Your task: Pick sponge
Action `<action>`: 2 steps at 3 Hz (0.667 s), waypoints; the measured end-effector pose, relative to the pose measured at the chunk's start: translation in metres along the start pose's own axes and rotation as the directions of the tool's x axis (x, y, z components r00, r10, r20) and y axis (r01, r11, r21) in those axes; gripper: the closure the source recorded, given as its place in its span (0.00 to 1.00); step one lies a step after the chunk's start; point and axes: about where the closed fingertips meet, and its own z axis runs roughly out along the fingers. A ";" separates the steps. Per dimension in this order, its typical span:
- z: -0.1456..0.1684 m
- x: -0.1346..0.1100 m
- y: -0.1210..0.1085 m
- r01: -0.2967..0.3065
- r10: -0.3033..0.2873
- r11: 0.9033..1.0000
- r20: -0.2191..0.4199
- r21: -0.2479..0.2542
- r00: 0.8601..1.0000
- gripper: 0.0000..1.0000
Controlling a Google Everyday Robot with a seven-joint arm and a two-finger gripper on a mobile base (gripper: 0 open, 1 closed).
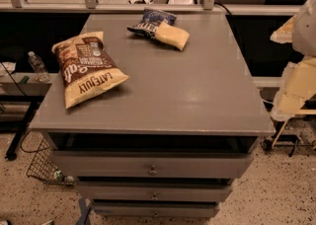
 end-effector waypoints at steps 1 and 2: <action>0.000 0.000 0.000 0.000 0.000 1.000 0.000 0.000 1.000 0.00; 0.007 -0.005 -0.016 -0.009 0.009 1.000 0.035 0.003 0.999 0.00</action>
Offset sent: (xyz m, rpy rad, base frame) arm 0.1125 0.0042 -0.0099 0.2202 -0.0516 -0.0066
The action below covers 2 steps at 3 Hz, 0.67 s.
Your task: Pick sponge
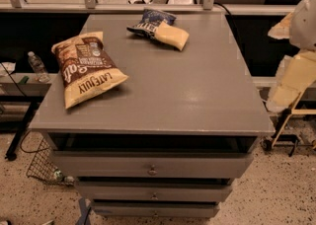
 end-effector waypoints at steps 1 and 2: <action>0.033 -0.029 -0.075 -0.034 0.033 0.999 0.124 0.011 0.992 0.00; 0.063 -0.059 -0.134 -0.097 0.088 0.995 0.243 0.026 0.966 0.00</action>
Offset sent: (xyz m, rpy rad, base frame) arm 0.2567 0.0475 -0.0138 0.4213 -0.1723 -0.0983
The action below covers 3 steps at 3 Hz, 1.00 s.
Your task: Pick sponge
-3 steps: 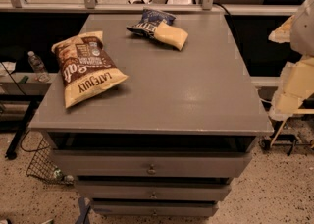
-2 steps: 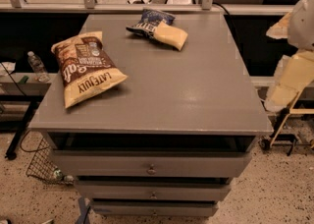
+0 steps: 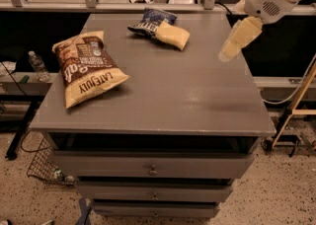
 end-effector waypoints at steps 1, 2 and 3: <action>0.048 -0.026 -0.039 -0.092 0.088 0.995 0.118 0.028 0.989 0.00; 0.098 -0.045 -0.063 -0.170 0.162 0.985 0.163 0.038 0.973 0.00; 0.132 -0.055 -0.083 -0.236 0.224 0.971 0.178 0.047 0.958 0.00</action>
Offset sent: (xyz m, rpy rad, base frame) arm 0.1579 0.0786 -0.0716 0.2677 -0.0490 -0.2077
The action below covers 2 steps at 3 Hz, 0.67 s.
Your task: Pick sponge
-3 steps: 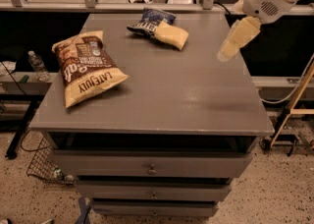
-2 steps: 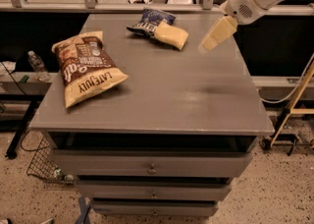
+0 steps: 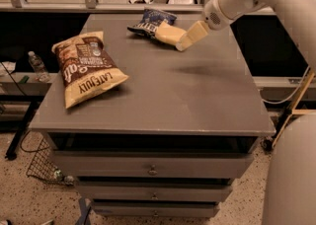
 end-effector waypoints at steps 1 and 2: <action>0.029 -0.009 -0.007 -0.028 0.028 1.000 -0.003 -0.004 1.000 0.00; 0.052 -0.015 -0.008 -0.042 0.042 0.999 -0.017 -0.023 0.999 0.00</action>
Offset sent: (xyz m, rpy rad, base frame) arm 0.0559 0.0377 -0.0310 0.0187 0.0671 -0.0253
